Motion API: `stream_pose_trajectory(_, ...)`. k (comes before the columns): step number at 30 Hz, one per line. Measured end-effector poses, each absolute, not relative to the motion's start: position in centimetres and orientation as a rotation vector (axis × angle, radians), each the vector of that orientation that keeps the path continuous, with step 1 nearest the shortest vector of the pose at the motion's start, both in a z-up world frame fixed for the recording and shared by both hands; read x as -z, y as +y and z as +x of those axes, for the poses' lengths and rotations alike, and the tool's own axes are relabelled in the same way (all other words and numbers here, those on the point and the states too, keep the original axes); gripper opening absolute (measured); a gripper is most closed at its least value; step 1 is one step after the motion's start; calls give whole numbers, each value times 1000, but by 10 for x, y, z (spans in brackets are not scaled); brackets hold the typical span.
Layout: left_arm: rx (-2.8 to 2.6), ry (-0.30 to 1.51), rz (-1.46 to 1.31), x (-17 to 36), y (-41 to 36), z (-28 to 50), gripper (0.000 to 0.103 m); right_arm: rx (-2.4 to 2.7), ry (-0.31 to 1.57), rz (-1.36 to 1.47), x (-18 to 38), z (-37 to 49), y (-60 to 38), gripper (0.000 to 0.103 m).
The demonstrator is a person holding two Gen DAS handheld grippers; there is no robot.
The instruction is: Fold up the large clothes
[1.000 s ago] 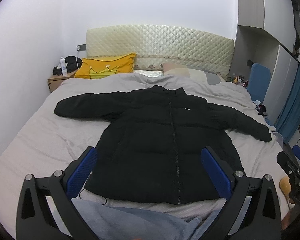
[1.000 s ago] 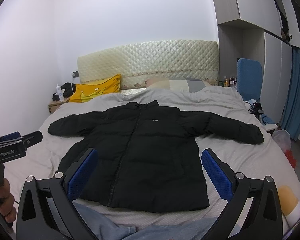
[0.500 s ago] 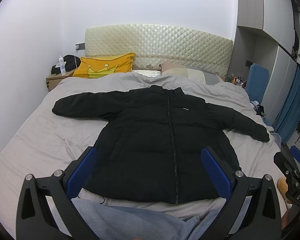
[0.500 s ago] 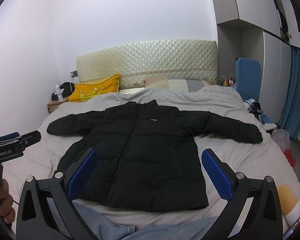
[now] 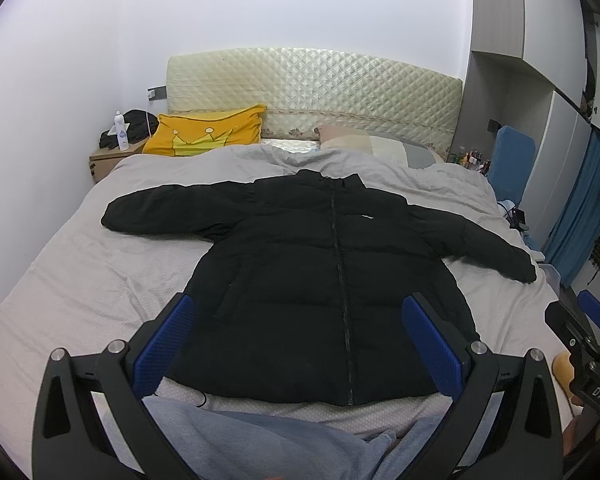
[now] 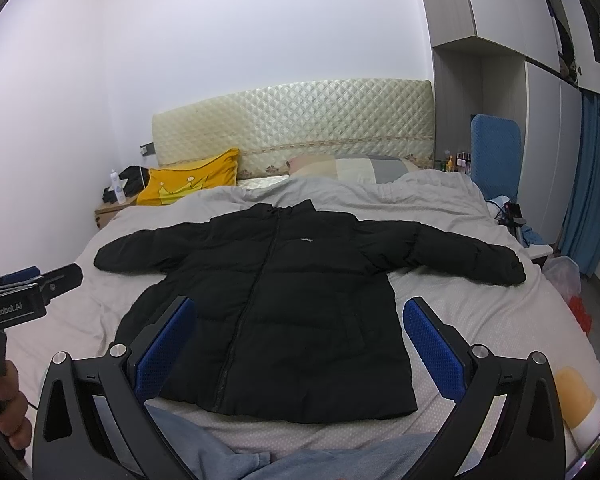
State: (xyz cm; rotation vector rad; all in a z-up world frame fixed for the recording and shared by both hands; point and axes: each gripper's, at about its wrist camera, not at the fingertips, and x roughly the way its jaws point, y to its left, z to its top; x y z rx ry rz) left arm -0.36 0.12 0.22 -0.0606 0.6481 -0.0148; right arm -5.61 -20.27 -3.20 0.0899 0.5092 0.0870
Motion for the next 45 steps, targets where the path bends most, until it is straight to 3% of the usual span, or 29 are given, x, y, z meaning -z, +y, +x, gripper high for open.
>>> stream_pose_trajectory(24,60,669,-84,-2,-5,9,103,-90,492,125,35,-38,-215,103)
stream_pose_trajectory(40,128,631,-45,1,-7,72,103,119,468,209,42,31,-310,103)
stream_pose_trajectory(45,165,591,22,15,-16,102,103,159,358,256,45,52,-351,103)
